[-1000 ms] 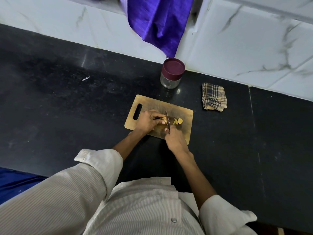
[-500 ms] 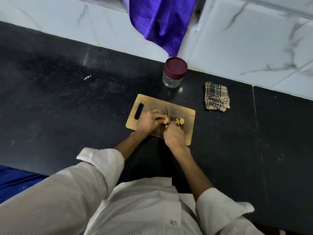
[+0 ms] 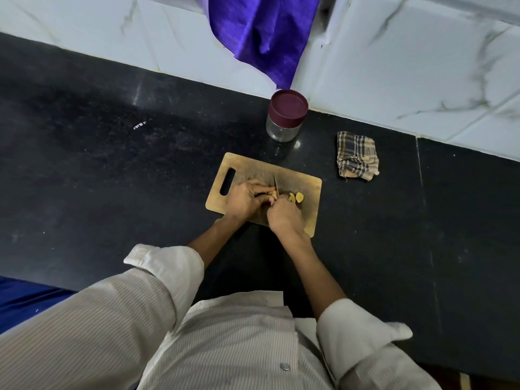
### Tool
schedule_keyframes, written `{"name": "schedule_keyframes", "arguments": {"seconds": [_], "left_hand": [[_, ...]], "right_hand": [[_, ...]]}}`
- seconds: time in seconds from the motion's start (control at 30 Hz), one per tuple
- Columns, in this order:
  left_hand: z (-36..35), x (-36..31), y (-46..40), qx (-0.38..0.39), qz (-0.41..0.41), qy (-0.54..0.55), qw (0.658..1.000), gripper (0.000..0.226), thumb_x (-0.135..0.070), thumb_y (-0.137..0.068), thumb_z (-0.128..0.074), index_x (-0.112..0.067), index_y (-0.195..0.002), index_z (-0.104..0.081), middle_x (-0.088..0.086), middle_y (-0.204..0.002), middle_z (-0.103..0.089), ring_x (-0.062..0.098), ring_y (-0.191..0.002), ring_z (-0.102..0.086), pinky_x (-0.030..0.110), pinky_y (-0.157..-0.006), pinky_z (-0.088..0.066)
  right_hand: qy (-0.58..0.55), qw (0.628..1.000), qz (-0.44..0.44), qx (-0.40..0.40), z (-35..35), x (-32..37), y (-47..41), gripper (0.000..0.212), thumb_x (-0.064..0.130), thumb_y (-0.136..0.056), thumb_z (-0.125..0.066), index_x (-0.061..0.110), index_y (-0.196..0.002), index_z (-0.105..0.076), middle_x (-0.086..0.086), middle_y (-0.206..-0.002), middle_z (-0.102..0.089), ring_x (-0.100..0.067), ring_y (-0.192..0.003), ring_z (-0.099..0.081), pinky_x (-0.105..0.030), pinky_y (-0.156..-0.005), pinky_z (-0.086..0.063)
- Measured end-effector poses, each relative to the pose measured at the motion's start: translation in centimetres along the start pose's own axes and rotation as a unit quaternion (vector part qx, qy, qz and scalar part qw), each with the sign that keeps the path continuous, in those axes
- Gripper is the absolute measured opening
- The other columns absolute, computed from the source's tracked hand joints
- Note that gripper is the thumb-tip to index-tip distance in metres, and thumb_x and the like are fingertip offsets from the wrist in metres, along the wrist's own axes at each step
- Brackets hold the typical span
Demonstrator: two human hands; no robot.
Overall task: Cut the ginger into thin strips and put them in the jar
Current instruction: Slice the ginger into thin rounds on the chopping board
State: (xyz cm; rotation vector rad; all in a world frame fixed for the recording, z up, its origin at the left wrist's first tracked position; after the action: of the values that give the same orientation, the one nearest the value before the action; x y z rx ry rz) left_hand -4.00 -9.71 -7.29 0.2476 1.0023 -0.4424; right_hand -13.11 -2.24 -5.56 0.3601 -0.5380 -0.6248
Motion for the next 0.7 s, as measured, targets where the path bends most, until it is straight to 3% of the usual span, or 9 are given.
{"name": "schedule_keyframes", "arguments": {"seconds": [0.3,0.5,0.7], "left_hand": [[0.1,0.0,-0.2,0.004,0.014,0.011,1.000,0.027,-0.013,-0.075,-0.078,-0.010,-0.101,-0.075,-0.001,-0.106,-0.070,0.013,-0.099,-0.063,0.028,-0.090,-0.048],[0.2,0.0,-0.2,-0.002,-0.002,0.014,1.000,0.025,-0.011,-0.075,-0.077,-0.008,-0.100,-0.075,0.003,-0.104,-0.071,0.016,-0.097,-0.065,0.034,-0.090,-0.051],[0.1,0.0,-0.2,-0.002,0.014,0.017,1.000,0.025,-0.011,-0.074,-0.078,-0.010,-0.098,-0.076,0.001,-0.104,-0.072,0.012,-0.097,-0.064,0.033,-0.091,-0.050]], "right_hand": [[0.034,0.999,0.003,-0.002,-0.8,-1.9,2.4,0.027,0.021,-0.105,-0.039,0.004,-0.125,-0.048,-0.018,-0.121,-0.062,-0.034,-0.112,-0.061,-0.040,-0.083,-0.046],[0.026,1.000,-0.001,-0.004,-0.2,-0.3,0.6,0.032,0.019,-0.103,-0.041,0.001,-0.128,-0.050,-0.019,-0.125,-0.062,-0.036,-0.116,-0.059,-0.041,-0.089,-0.047],[0.043,0.999,0.010,-0.009,-0.5,-1.2,1.9,0.027,0.018,-0.104,-0.041,0.003,-0.125,-0.048,-0.018,-0.121,-0.064,-0.035,-0.113,-0.061,-0.041,-0.085,-0.048]]}}
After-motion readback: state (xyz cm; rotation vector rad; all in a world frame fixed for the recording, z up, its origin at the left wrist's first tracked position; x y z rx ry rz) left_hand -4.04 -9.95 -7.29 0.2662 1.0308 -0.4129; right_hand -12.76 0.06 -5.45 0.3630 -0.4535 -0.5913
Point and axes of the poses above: each hand's wrist, its own y-axis away from the middle knuckle, its own z-axis out of the back of the hand, x = y × z, the point moved 8 cm from there along -y, towards the middle knuckle
